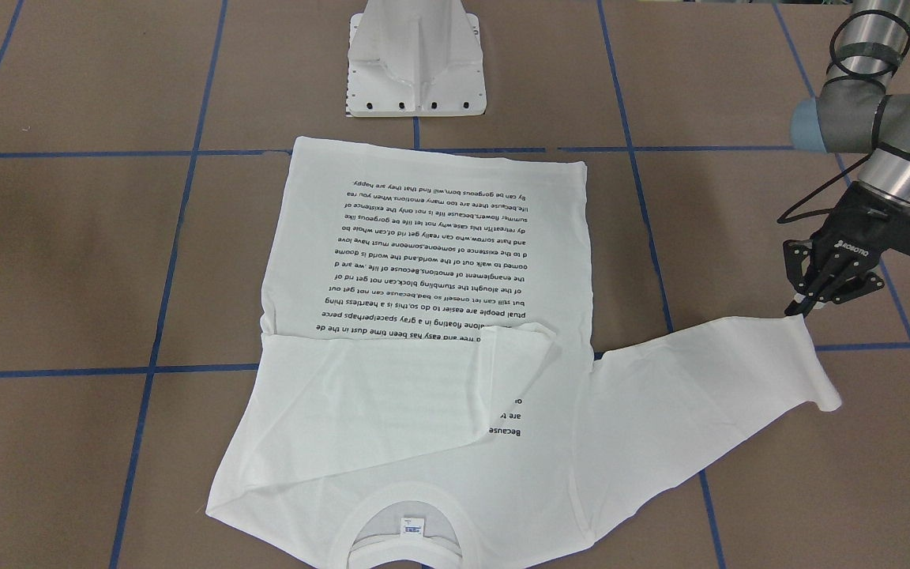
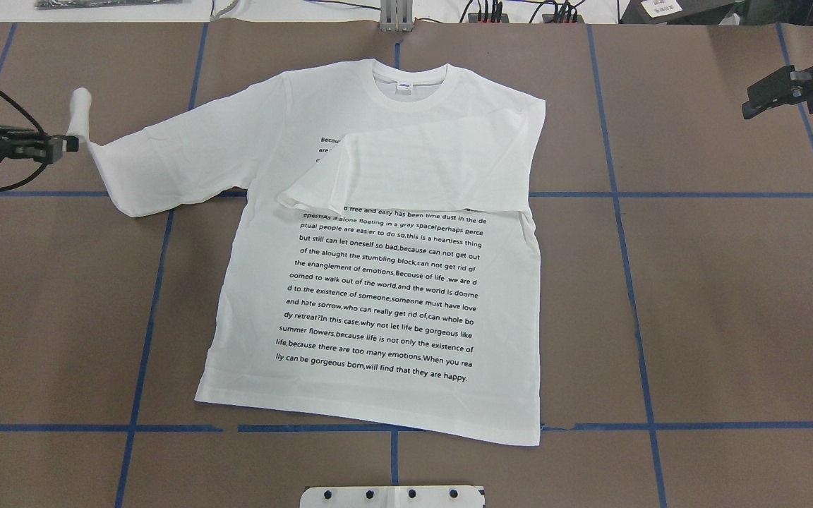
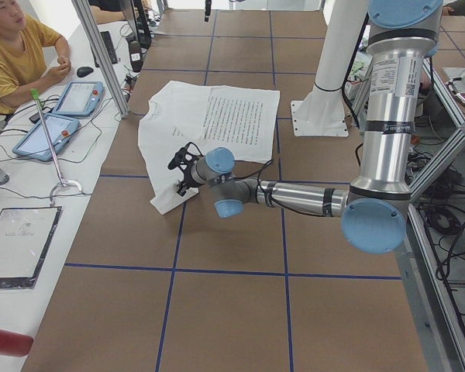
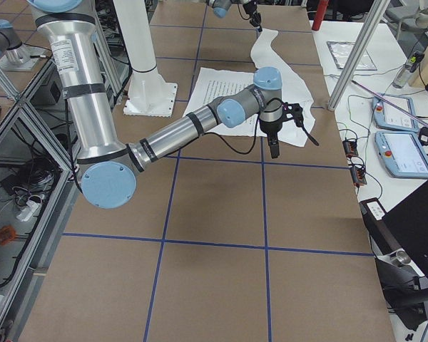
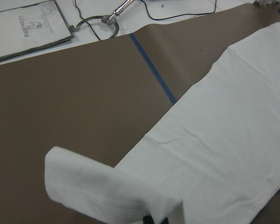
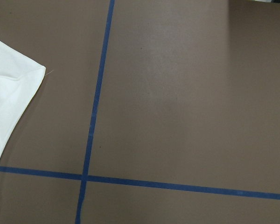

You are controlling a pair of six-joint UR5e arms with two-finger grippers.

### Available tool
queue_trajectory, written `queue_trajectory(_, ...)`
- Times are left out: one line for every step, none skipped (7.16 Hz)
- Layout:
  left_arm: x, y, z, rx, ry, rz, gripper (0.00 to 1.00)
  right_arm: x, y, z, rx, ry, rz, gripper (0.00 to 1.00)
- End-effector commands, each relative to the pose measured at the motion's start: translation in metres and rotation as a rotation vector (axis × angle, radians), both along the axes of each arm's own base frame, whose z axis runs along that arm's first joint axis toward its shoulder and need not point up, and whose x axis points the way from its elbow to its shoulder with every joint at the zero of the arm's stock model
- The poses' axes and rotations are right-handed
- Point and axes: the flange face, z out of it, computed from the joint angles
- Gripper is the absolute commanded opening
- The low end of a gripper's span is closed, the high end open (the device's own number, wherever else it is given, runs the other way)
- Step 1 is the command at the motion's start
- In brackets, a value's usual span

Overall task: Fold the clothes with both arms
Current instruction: 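Lift the sleeve and fold it across the shirt body with the left gripper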

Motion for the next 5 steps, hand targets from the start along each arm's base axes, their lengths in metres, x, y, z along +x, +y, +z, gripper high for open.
queue_trajectory(0.073,-0.026,-0.126,-0.116,0.185,0.029,0.00,0.001,0.000,0.001,-0.004,0.001,0.003,1.00)
queue_trajectory(0.133,-0.014,-0.177,-0.143,0.264,0.090,0.00,0.000,0.000,0.001,-0.003,0.002,0.003,1.00)
queue_trajectory(0.178,-0.007,-0.222,-0.183,0.337,0.079,0.00,0.001,0.000,0.001,-0.003,0.002,0.004,1.00)
queue_trajectory(0.223,-0.005,-0.263,-0.229,0.364,0.064,0.00,0.001,0.000,0.003,-0.006,0.005,0.005,1.00)
queue_trajectory(0.265,-0.011,-0.302,-0.271,0.384,0.033,0.00,0.000,0.000,0.003,-0.006,0.005,0.003,1.00)
